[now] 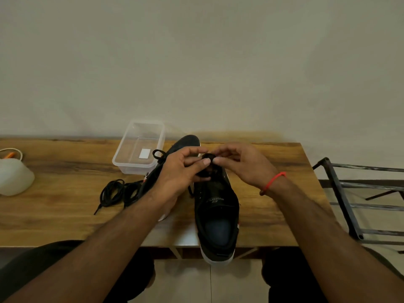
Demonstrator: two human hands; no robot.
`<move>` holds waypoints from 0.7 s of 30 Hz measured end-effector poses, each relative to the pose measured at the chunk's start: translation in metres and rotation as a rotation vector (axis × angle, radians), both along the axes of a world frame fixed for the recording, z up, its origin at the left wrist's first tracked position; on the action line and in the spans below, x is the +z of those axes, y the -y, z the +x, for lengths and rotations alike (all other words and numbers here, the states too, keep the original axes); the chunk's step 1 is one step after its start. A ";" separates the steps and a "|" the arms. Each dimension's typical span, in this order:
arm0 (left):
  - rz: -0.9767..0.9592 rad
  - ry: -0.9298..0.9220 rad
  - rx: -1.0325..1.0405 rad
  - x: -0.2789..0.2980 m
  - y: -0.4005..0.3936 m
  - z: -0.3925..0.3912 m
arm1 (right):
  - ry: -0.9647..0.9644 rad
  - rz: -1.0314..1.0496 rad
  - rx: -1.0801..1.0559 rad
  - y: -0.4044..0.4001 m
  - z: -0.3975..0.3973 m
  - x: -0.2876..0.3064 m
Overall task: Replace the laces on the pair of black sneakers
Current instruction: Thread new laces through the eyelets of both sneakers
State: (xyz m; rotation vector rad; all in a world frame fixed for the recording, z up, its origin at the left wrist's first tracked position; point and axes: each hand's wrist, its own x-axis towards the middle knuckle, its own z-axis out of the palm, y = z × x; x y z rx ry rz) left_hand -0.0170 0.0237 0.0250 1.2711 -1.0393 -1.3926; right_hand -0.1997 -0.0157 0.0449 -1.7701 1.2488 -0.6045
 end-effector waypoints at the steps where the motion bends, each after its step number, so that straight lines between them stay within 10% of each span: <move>1: -0.008 -0.005 0.019 0.001 0.000 0.002 | -0.009 -0.063 -0.059 0.003 0.001 0.000; 12: -0.040 -0.174 0.466 0.008 0.010 0.020 | 0.803 0.008 -0.814 0.022 -0.021 0.014; 21: -0.052 -0.047 0.468 0.008 0.014 0.025 | 0.543 -0.065 -0.971 0.032 -0.048 0.009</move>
